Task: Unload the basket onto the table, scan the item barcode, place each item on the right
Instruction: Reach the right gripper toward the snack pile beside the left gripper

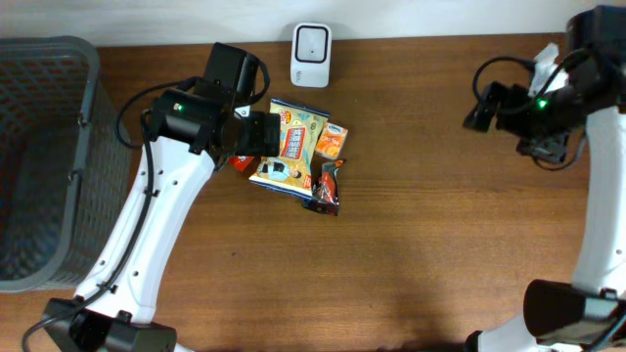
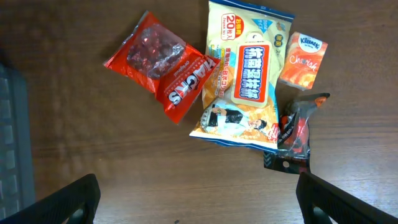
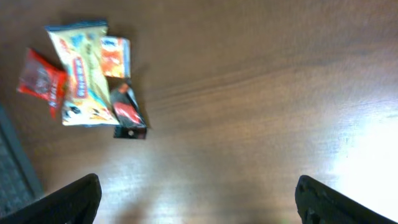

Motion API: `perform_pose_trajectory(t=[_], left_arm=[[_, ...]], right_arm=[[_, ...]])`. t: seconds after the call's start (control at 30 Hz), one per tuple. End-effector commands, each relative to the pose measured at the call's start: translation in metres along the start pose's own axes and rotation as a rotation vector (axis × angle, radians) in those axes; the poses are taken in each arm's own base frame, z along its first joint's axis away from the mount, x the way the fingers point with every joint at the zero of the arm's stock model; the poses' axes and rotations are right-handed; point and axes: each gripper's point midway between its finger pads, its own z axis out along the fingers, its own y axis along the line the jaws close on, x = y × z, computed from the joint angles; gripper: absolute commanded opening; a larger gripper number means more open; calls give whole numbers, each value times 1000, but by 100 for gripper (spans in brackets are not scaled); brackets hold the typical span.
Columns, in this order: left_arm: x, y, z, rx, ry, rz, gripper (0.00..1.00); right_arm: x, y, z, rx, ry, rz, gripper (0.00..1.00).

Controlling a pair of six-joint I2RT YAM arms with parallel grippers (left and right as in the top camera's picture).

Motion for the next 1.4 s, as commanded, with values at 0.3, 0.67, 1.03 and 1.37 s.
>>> perform_pose_trajectory(t=[0.3, 0.67, 1.03, 1.37], left_arm=[[-2, 1, 0, -7, -4, 14, 99], [-2, 1, 0, -7, -4, 14, 99], [-2, 1, 0, -7, -4, 14, 99], [-2, 1, 0, -7, -4, 14, 99]], right_arm=[[27, -5, 4, -31, -79, -40, 99], [57, 52, 94, -379, 2, -169, 99], [42, 117, 168, -387, -139, -223, 99], [70, 147, 253, -373, -9, -212, 99]])
